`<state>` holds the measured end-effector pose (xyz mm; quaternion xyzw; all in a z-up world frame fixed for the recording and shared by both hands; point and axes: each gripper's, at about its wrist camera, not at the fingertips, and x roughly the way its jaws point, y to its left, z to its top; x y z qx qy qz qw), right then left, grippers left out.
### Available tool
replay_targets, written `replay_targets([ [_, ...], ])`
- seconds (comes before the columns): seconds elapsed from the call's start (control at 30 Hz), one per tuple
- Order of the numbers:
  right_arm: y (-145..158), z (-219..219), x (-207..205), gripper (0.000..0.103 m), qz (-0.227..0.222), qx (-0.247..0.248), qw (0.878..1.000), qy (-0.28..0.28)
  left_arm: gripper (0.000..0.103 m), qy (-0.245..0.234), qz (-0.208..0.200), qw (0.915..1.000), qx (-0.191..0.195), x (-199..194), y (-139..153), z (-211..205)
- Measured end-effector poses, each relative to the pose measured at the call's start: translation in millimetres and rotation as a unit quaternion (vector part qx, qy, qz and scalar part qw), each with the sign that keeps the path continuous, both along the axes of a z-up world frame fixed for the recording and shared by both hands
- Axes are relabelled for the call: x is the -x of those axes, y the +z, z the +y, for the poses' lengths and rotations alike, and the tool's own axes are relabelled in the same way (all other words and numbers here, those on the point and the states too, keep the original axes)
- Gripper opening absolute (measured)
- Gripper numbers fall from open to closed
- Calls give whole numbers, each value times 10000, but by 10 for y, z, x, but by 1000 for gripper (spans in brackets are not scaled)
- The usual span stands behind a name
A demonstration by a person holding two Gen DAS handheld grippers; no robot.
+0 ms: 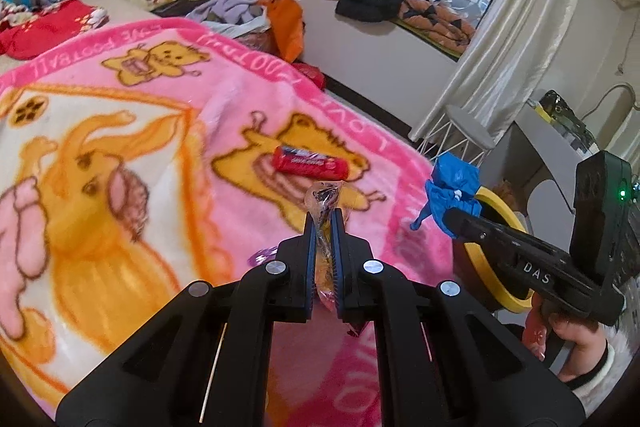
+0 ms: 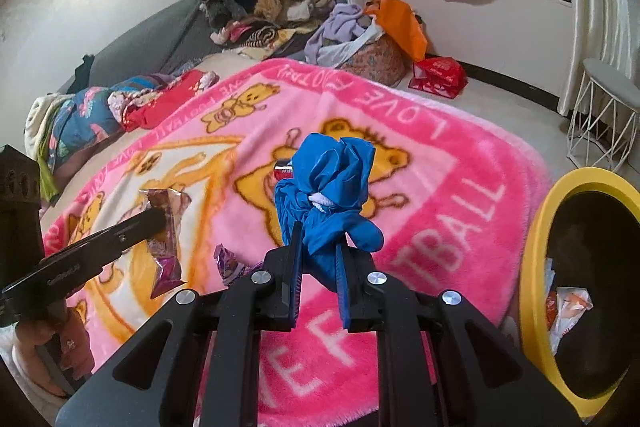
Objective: Collect trash
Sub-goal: 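Carry the gold wrapper and blue cloth over the yellow bin and open both tools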
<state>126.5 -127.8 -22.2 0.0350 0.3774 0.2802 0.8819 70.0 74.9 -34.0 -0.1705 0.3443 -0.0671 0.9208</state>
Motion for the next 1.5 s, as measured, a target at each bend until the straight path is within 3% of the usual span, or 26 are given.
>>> replay_targets([
  [0.63,177,-739,-6,14,-174,-314,9966,-743,4,-658,-348,9972,-102,-228,255,-672],
  [1.5,26,-1877,47,14,-145,-305,9773,-2089,4,-1694,-555,9836,-273,-562,325,-1694],
])
